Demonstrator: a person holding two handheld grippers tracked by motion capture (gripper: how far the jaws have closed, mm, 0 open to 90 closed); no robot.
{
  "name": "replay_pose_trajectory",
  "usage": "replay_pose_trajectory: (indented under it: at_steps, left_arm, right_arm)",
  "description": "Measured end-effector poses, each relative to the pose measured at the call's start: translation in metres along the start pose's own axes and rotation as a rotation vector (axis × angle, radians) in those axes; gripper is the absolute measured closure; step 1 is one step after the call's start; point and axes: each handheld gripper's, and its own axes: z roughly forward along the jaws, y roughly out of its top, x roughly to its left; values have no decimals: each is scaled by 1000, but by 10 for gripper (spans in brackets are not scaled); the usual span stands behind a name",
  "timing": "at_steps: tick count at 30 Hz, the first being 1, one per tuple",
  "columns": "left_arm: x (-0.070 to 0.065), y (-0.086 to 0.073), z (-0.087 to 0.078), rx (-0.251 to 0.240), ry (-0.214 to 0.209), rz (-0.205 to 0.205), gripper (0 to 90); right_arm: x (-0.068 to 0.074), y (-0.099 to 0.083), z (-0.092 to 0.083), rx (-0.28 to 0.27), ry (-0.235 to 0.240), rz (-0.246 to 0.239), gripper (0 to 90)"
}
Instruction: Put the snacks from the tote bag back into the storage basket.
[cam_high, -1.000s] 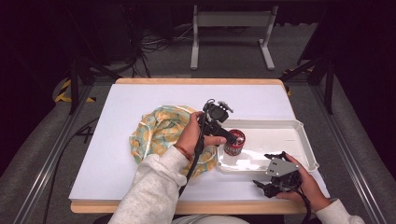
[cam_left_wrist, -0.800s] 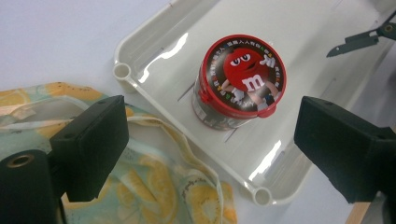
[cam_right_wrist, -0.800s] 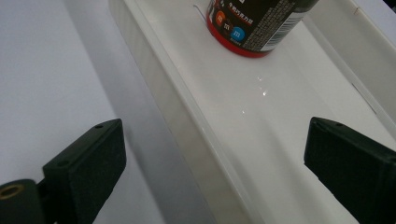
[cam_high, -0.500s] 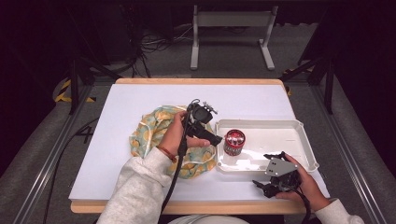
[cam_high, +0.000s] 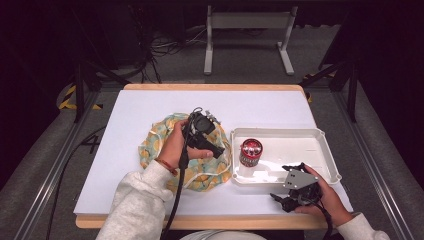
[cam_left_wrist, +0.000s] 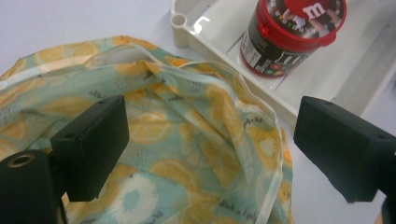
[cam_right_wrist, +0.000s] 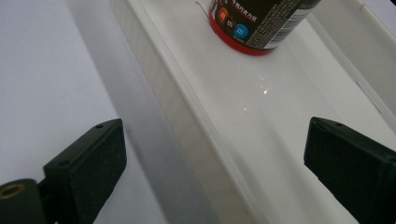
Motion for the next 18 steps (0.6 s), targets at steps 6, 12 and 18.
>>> replay_pose_trajectory:
  at_steps: [6, 12, 18]
  left_arm:
    - [3, -11, -5, 1, 63, 33, 115]
    - [8, -24, -9, -1, 73, 33, 108]
    - [12, -39, -13, 2, 90, 72, 111]
  right_arm:
    - [0, 0, 0, 4, 6, -2, 65]
    - [1, 0, 1, 6, 5, 1, 63]
    - [1, 0, 2, 5, 8, -1, 63]
